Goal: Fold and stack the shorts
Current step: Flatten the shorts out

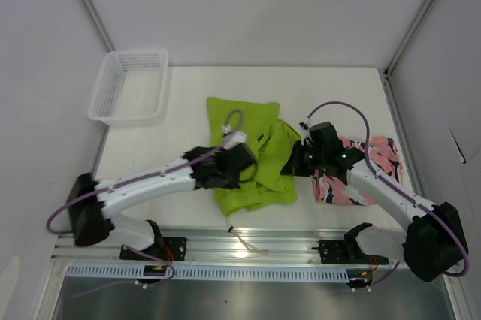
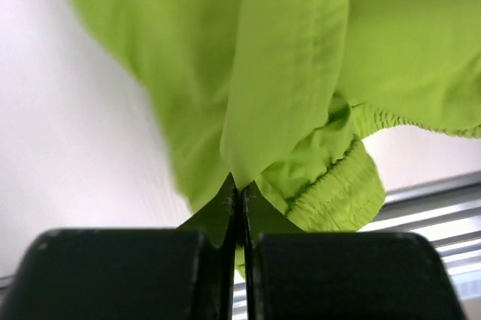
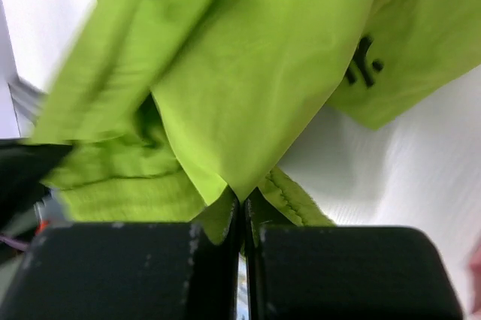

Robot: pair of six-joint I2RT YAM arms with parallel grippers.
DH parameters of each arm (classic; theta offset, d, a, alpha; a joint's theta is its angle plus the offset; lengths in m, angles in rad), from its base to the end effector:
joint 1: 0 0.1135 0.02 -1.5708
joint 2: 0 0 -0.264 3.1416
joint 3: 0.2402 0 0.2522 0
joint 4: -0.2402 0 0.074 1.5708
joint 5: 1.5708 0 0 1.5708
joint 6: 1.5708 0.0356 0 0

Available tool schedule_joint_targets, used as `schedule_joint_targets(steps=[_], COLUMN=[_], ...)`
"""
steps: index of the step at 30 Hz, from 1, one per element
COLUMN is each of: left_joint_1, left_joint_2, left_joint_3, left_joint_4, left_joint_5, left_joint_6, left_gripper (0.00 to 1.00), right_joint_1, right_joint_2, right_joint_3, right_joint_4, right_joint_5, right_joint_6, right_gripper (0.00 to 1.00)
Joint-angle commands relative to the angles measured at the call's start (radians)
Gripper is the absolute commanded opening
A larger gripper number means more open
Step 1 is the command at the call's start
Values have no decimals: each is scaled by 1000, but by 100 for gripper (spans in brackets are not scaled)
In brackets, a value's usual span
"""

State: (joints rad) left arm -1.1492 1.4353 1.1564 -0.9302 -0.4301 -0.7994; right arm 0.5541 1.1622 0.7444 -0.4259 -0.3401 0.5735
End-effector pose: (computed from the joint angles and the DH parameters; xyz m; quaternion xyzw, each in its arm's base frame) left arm 0.1257 -0.2439 0.2658 0.1294 0.9530 -0.0275 0.2724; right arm 0.1935 0.1337 0.2309 -0.0512 0.9217 0.3210 0.2117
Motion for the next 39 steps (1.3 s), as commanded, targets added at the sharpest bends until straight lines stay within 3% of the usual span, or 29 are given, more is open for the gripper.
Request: schedule_joint_targets(steps=[1, 4, 6, 7, 8, 9, 12, 14, 19, 22, 33, 37, 39], left_joint_1=[274, 481, 563, 621, 641, 658, 689, 695, 721, 729, 733, 735, 734], left_joint_2=[-284, -412, -450, -457, -457, -457, -435, -434, -470, -495, -518, -509, -509], left_joint_3=[-87, -133, -162, -190, -204, -234, -299, -320, -310, -296, -273, -271, -271], left_joint_4=[122, 133, 130, 133, 139, 149, 191, 211, 229, 235, 245, 246, 246], left_joint_5=[112, 174, 209, 218, 231, 263, 280, 286, 300, 303, 346, 364, 370], left_joint_6=[127, 173, 202, 207, 212, 218, 218, 212, 186, 163, 91, 80, 75], left_gripper=[0, 0, 0, 0, 0, 0, 3, 2, 1, 0, 0, 0, 0], right_joint_1=[-146, -230, -269, -273, -275, -272, -258, -250, -194, -93, 306, 441, 495], right_joint_2=[101, 201, 310, 341, 393, 407, 392, 372, 288, 257, 287, 324, 349], right_joint_3=[143, 211, 245, 259, 289, 299, 300, 300, 282, 276, 294, 348, 381], right_joint_4=[16, 24, 22, 29, 20, 19, 35, 24, -8, -5, 334, 401, 407], right_joint_5=[-80, -97, -97, -100, -97, -91, -47, -34, -34, -17, -77, 44, 179], right_joint_6=[-103, -133, -139, -146, -149, -153, -150, -159, -205, -245, -300, -359, -414], right_gripper=[0, 0, 0, 4, 21, 50, 71, 78, 80, 80, 80, 80, 82])
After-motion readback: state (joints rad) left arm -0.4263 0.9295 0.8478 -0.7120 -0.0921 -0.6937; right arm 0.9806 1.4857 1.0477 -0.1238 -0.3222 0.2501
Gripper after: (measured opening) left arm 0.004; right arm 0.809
